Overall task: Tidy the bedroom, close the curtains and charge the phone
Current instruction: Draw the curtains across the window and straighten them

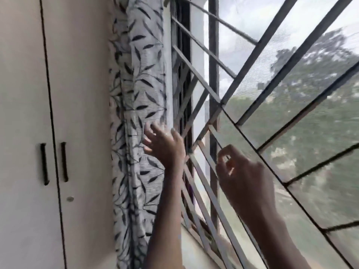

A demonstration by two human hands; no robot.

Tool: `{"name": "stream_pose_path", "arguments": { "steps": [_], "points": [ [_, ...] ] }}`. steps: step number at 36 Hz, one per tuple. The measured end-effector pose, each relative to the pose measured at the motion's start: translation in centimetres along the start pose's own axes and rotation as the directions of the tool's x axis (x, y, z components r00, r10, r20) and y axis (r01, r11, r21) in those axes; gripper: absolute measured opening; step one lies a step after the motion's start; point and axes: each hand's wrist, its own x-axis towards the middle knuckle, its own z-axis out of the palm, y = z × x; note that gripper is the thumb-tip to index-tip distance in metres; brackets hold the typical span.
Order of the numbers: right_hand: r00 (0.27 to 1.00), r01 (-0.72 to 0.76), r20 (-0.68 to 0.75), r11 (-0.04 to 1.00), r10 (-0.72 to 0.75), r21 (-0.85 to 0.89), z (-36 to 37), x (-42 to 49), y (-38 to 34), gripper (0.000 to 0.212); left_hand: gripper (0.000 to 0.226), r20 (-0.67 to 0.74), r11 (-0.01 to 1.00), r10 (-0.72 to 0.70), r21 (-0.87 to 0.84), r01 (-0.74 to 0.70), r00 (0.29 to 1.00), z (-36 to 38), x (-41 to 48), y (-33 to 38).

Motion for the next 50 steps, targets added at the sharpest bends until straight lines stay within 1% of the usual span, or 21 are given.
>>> {"name": "stream_pose_path", "arguments": {
  "steps": [3, 7, 8, 10, 14, 17, 21, 24, 26, 28, 30, 32, 36, 38, 40, 42, 44, 46, 47, 48, 50],
  "points": [
    [1.0, 0.009, 0.007, 0.999, -0.009, 0.031, 3.3, 1.3, -1.4, 0.013, 0.067, 0.042, 0.995, -0.096, 0.025, 0.095, 0.995, 1.1, 5.1, -3.7],
    [0.998, 0.047, 0.032, 0.997, -0.049, 0.059, 8.0, 3.5, -2.8, 0.014, 0.081, 0.196, 0.98, -0.189, -0.024, 0.198, 0.962, 2.2, 9.0, -6.5],
    [0.997, 0.048, 0.048, 0.996, -0.052, 0.072, 9.1, 4.1, -2.9, 0.015, 0.081, 0.228, 0.983, -0.173, -0.023, 0.183, 0.958, 2.5, 9.5, -7.0],
    [0.996, 0.045, 0.078, 0.995, -0.051, 0.085, 10.8, 5.5, -3.4, 0.015, 0.069, 0.249, 0.991, -0.106, -0.053, 0.123, 0.963, 3.0, 10.0, -7.7],
    [0.993, 0.071, 0.088, 0.995, -0.077, 0.065, 12.5, 8.2, -4.7, 0.017, 0.046, 0.218, 0.993, 0.018, -0.118, 0.008, 0.976, 3.2, 9.7, -7.8],
    [0.993, 0.075, 0.076, 0.987, -0.086, 0.139, 13.0, 10.8, -6.0, 0.016, 0.036, 0.22, 0.988, 0.074, -0.147, -0.042, 0.973, 3.4, 9.4, -7.7],
    [0.994, 0.102, 0.017, 0.977, -0.107, 0.185, 14.4, 15.1, -7.8, 0.029, 0.029, 0.272, 0.97, 0.131, -0.232, -0.067, 0.953, 3.7, 9.1, -7.5],
    [0.995, 0.072, 0.058, 0.986, -0.082, 0.151, 15.3, 17.5, -9.3, 0.047, 0.043, 0.299, 0.94, 0.162, -0.337, -0.054, 0.941, 3.5, 9.3, -8.0],
    [0.994, 0.061, 0.08, 0.988, -0.073, 0.139, 15.9, 18.5, -10.2, 0.052, 0.062, 0.215, 0.909, 0.148, -0.413, -0.047, 0.965, 3.2, 10.0, -8.6],
    [0.992, 0.066, 0.094, 0.989, -0.079, 0.13, 16.5, 19.0, -11.0, 0.058, 0.079, 0.046, 0.874, 0.151, -0.473, -0.112, 0.987, 3.1, 11.4, -9.7],
    [0.99, 0.044, 0.128, 0.99, -0.061, 0.132, 16.9, 19.0, -11.9, 0.065, 0.074, -0.093, 0.91, 0.15, -0.376, -0.174, 0.984, 3.1, 13.5, -10.7],
    [0.996, 0.023, 0.083, 0.992, -0.034, 0.127, 17.9, 19.1, -12.7, 0.065, 0.056, -0.122, 0.959, 0.098, -0.252, -0.126, 0.988, 3.0, 15.4, -11.2],
    [0.998, -0.015, 0.066, 0.972, 0.0, 0.233, 20.4, 19.3, -14.0, 0.063, 0.064, 0.065, 0.971, 0.012, -0.24, 0.004, 0.998, 3.7, 17.5, -11.4],
    [0.996, -0.029, 0.086, 0.982, 0.014, 0.186, 20.5, 19.5, -14.1, 0.061, 0.066, 0.135, 0.965, -0.036, -0.251, 0.069, 0.99, 4.0, 18.3, -11.1],
    [0.997, -0.021, 0.074, 0.988, 0.01, 0.15, 20.9, 19.8, -13.8, 0.057, 0.054, 0.248, 0.96, -0.067, -0.248, 0.13, 0.967, 4.2, 18.6, -10.9],
    [0.997, -0.015, 0.08, 0.986, 0.002, 0.165, 21.1, 20.1, -13.8, 0.056, 0.042, 0.325, 0.97, -0.071, -0.2, 0.142, 0.943, 4.6, 18.8, -11.0],
    [0.993, 0.019, 0.113, 0.986, -0.038, 0.167, 21.2, 20.5, -13.9, 0.065, 0.036, 0.376, 0.974, -0.046, -0.19, 0.125, 0.926, 4.8, 18.8, -11.0],
    [0.987, 0.023, 0.149, 0.98, -0.053, 0.198, 21.1, 20.7, -13.8, 0.074, 0.019, 0.44, 0.978, 0.0, -0.188, 0.092, 0.898, 5.1, 18.6, -10.5],
    [0.99, 0.014, 0.138, 0.981, -0.042, 0.194, 21.0, 20.9, -13.7, 0.077, 0.02, 0.457, 0.976, 0.04, -0.209, 0.064, 0.889, 5.2, 18.4, -10.1],
    [0.994, 0.001, 0.108, 0.985, -0.02, 0.172, 21.0, 21.1, -13.5, 0.079, 0.029, 0.47, 0.97, 0.08, -0.24, 0.041, 0.879, 5.5, 18.3, -10.0],
    [0.999, -0.029, 0.045, 0.998, 0.027, 0.05, 20.9, 21.5, -13.1, 0.081, 0.035, 0.5, 0.952, 0.122, -0.303, 0.042, 0.857, 6.2, 17.9, -9.8]
  ]
}}
